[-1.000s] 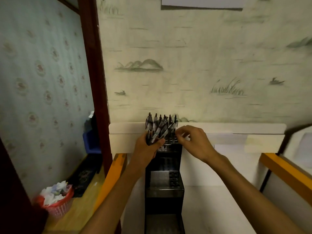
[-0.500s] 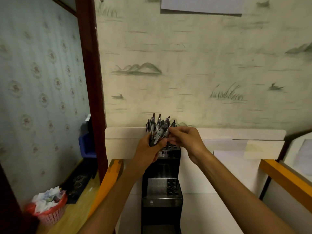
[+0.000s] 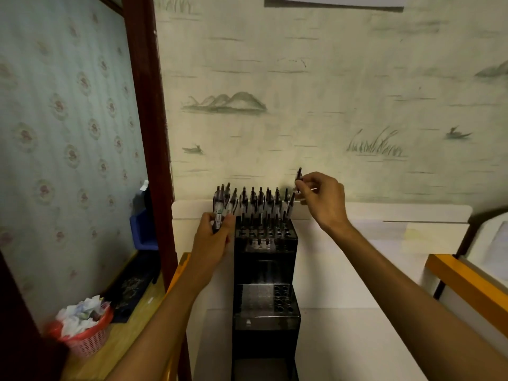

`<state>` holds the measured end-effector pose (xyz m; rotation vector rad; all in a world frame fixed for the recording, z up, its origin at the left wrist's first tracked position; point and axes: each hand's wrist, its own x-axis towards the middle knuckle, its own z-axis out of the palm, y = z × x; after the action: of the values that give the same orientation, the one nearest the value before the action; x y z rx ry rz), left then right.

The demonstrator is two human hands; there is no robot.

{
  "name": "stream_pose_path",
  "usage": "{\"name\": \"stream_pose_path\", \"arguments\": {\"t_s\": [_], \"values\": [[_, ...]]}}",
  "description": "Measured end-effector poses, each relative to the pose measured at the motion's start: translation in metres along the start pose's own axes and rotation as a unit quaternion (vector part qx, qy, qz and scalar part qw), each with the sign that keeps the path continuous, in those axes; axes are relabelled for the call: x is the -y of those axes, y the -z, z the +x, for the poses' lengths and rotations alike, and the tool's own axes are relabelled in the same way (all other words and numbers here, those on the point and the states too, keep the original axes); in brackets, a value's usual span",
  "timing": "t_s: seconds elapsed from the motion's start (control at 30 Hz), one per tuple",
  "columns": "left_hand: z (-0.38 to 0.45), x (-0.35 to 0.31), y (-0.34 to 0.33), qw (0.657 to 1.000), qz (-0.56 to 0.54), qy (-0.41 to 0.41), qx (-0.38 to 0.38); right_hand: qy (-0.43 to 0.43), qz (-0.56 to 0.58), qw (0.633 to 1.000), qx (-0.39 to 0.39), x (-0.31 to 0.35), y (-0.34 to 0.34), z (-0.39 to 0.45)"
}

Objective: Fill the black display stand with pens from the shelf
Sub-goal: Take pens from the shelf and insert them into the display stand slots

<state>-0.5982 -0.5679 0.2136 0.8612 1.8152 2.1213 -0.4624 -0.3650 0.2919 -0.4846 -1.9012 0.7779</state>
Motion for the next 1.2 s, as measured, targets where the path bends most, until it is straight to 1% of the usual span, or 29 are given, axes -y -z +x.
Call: {"name": "stream_pose_path", "arguments": {"t_s": [0.23,0.4,0.53,0.67,0.83,0.93,1.07,1.13,1.2], "values": [[0.005,0.002,0.008,1.000,-0.023,-0.001,0.012,0.000,-0.035,0.999,0.025,-0.006,-0.009,-0.002],[0.006,0.005,0.007,1.000,-0.025,0.010,-0.001,0.002,-0.044,0.998,0.036,-0.003,-0.011,-0.005],[0.005,0.001,0.003,0.999,-0.035,0.002,0.000,0.016,-0.117,0.991,0.070,-0.006,-0.015,-0.008],[0.002,-0.002,0.001,0.999,-0.051,-0.007,0.010,0.002,-0.137,0.988,0.076,-0.015,-0.018,-0.017],[-0.002,-0.001,-0.001,0.999,-0.044,-0.021,0.022,-0.009,-0.155,0.985,0.078,-0.017,-0.014,-0.018],[-0.004,-0.002,-0.003,0.998,-0.036,-0.026,0.035,-0.016,-0.171,0.982,0.074,-0.016,-0.013,-0.019],[-0.006,-0.005,-0.005,0.998,-0.044,-0.017,0.033,-0.010,-0.193,0.979,0.059,-0.010,-0.014,-0.022],[-0.006,-0.006,-0.006,0.998,-0.049,-0.008,0.030,-0.007,-0.189,0.980,0.056,-0.003,-0.014,-0.023],[-0.006,-0.006,-0.007,0.998,-0.049,-0.008,0.036,-0.018,-0.128,0.989,0.076,0.007,-0.016,-0.026]]}}
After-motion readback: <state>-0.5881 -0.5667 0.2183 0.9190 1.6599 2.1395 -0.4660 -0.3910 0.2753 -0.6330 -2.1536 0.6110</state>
